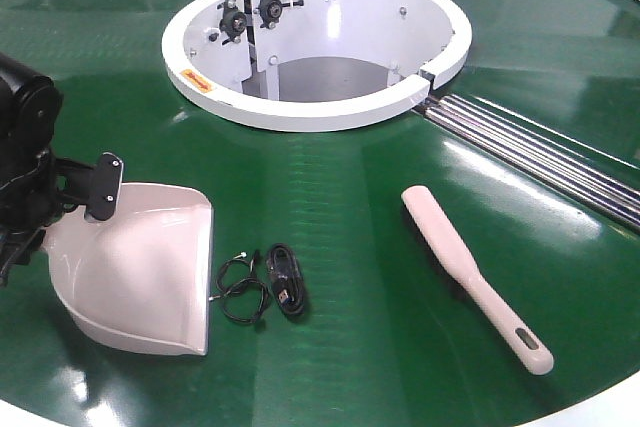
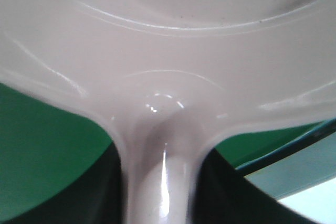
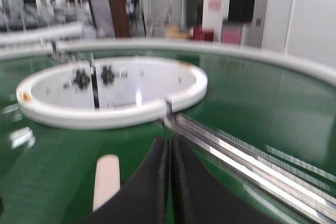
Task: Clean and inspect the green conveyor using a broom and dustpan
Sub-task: 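Reach the right gripper to the pink brush and grasp its handle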
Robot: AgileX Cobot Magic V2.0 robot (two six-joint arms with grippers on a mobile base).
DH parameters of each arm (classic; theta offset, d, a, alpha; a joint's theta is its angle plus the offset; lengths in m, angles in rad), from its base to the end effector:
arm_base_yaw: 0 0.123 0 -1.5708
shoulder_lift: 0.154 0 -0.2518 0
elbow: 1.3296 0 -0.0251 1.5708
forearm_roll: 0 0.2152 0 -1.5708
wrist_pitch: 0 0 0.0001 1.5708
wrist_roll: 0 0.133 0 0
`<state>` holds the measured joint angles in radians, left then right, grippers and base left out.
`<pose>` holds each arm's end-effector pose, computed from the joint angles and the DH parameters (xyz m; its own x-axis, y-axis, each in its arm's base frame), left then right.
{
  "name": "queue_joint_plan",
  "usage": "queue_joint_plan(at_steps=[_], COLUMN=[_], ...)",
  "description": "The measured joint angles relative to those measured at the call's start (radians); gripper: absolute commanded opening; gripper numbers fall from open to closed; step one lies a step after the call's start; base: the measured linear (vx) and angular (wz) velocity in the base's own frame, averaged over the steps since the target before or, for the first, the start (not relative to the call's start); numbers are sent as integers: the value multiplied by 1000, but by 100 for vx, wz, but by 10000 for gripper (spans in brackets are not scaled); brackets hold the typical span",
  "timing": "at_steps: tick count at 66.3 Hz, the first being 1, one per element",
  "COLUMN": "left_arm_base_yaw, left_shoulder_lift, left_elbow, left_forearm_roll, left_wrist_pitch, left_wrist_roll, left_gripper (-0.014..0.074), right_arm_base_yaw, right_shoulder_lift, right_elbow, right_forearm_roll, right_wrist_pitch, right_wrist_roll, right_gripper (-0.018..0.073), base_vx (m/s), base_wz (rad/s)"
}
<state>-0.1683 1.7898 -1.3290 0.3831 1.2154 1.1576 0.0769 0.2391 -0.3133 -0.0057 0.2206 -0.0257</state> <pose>0.3056 -0.0046 0.1778 -0.1179 0.9346 0.3355 0.9909 0.0886 0.1016 0.1082 0.0082 0.2708 -0.0566 -0.0357 -0.9978 -0.0774 0.9965 -0.0313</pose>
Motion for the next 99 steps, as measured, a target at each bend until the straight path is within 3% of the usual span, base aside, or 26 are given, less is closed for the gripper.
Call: queue_joint_plan(at_steps=[15, 27, 34, 54, 62, 70, 77, 89, 99], left_arm_base_yaw=[0, 0, 0, 0, 0, 0, 0, 0, 0], left_shoulder_lift=[0, 0, 0, 0, 0, 0, 0, 0, 0], left_elbow=[0, 0, 0, 0, 0, 0, 0, 0, 0], left_forearm_roll=[0, 0, 0, 0, 0, 0, 0, 0, 0], left_wrist_pitch=[0, 0, 0, 0, 0, 0, 0, 0, 0], left_wrist_roll=[0, 0, 0, 0, 0, 0, 0, 0, 0], left_gripper=[-6, -6, -6, -6, -6, -6, -6, -6, -6], right_arm_base_yaw=[0, 0, 0, 0, 0, 11, 67, 194, 206], right_shoulder_lift=[329, 468, 527, 730, 814, 896, 963, 1093, 1209], right_elbow=[-184, -207, -228, -435, -517, -585, -637, -714, -745], right_forearm_roll=[38, 39, 28, 66, 118, 161, 161, 41, -16], right_wrist_pitch=[244, 271, 285, 525, 576, 606, 629, 702, 780], right_wrist_roll=[0, 6, 4, -139, -184, -208, -201, -48, 14], right_gripper=[-9, 1, 52, 470, 568, 568, 557, 557, 557], base_vx=[0, 0, 0, 0, 0, 0, 0, 0, 0], base_wz=[0, 0, 0, 0, 0, 0, 0, 0, 0])
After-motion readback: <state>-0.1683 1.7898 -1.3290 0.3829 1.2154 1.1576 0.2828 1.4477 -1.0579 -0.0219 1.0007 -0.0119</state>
